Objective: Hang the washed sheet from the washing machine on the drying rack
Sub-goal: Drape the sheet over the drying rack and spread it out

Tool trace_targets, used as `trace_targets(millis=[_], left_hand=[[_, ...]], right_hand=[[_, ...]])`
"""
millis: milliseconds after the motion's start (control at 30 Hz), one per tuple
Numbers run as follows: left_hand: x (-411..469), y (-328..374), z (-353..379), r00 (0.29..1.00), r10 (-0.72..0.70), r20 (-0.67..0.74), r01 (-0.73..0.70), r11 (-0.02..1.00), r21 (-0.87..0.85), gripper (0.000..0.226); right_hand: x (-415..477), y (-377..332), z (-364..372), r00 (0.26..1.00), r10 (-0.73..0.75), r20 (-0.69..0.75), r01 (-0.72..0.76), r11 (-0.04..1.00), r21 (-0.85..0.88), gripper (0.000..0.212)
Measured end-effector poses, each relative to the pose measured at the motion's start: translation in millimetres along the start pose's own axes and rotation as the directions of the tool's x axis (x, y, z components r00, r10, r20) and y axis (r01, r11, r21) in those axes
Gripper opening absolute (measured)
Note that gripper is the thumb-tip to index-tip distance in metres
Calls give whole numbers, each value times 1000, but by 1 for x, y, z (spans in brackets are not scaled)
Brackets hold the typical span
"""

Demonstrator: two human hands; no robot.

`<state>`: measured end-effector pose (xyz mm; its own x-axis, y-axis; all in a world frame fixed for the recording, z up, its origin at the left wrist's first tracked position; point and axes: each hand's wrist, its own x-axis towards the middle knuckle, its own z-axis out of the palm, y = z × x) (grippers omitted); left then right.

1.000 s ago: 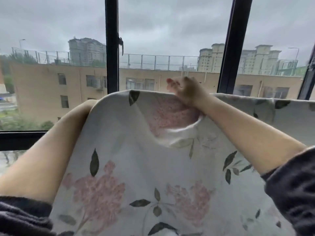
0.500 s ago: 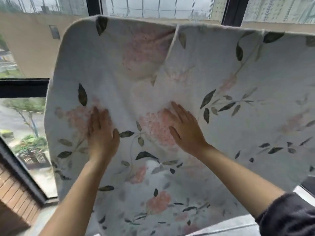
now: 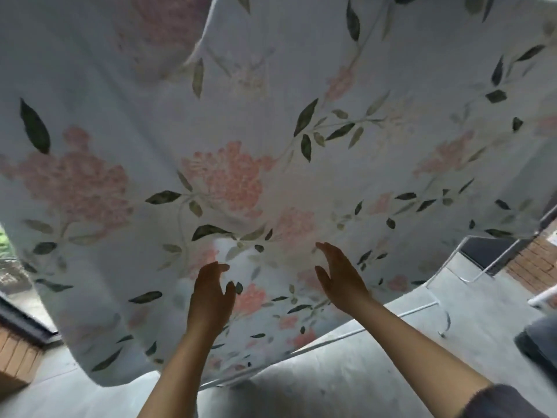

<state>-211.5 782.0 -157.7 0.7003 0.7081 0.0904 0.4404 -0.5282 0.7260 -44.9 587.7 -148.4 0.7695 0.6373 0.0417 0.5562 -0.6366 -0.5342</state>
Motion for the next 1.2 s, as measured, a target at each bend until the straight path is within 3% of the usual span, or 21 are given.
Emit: trace_targets(millis=[133, 367, 700, 933, 1033, 1200], left_hand=[[-2, 36, 38, 1000, 3, 17, -3, 999, -41, 30], [-12, 171, 163, 996, 82, 27, -74, 974, -213, 23], [-13, 335, 356, 939, 281, 198, -222, 936, -275, 21], [62, 454, 495, 854, 466, 231, -386, 866, -317, 14], [105, 517, 551, 825, 476, 304, -372, 863, -342, 20], [158, 625, 612, 775, 576, 260, -462, 797, -388, 15]], right_hand=[[-9, 38, -28, 998, 58, -16, -57, 995, 80, 49], [-18, 169, -137, 980, 170, -104, -158, 980, 120, 46], [-35, 375, -259, 916, 338, -216, -312, 939, 147, 44], [37, 507, -340, 849, 445, -284, -388, 891, 235, 43], [80, 558, -389, 808, 488, -332, -408, 868, 282, 41], [140, 622, -461, 740, 587, -329, -432, 789, 437, 42]])
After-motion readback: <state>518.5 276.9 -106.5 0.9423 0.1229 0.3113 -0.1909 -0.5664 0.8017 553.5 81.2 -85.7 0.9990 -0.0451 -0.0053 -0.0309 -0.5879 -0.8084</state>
